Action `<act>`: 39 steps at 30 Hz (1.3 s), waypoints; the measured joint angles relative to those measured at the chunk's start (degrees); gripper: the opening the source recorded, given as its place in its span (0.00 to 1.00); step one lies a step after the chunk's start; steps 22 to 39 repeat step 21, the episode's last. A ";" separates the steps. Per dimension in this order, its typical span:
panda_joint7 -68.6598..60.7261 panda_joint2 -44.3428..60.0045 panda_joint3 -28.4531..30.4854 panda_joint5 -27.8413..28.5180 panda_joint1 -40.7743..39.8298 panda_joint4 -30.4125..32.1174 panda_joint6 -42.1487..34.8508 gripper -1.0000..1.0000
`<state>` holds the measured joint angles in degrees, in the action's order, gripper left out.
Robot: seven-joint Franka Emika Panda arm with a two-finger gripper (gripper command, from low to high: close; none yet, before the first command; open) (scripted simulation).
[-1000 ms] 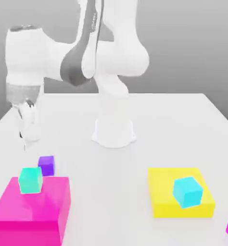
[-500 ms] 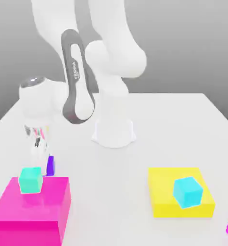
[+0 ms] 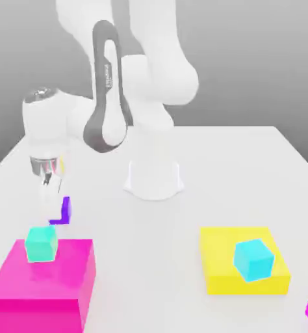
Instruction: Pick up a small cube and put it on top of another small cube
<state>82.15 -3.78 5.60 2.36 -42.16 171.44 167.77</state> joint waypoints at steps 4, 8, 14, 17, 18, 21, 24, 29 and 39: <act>4.95 -2.54 -2.70 -1.74 2.44 -6.47 -8.98 0.00; 11.66 -4.01 -6.15 -2.87 4.96 -14.65 -18.61 0.00; 21.03 -4.20 -10.69 -3.49 8.03 -24.92 -29.10 0.00; 22.20 0.75 -10.83 -2.79 8.44 -24.16 -23.43 0.00; 22.35 1.92 -10.83 -2.68 8.50 -23.86 -21.94 1.00; 22.35 1.92 -10.83 -2.68 8.51 -23.86 -21.94 1.00; 22.35 1.92 -10.83 -2.68 8.51 -23.86 -21.94 1.00; 22.35 1.92 -10.83 -2.68 8.51 -23.86 -21.94 1.00; 22.35 1.92 -10.83 -2.68 8.51 -23.86 -21.94 1.00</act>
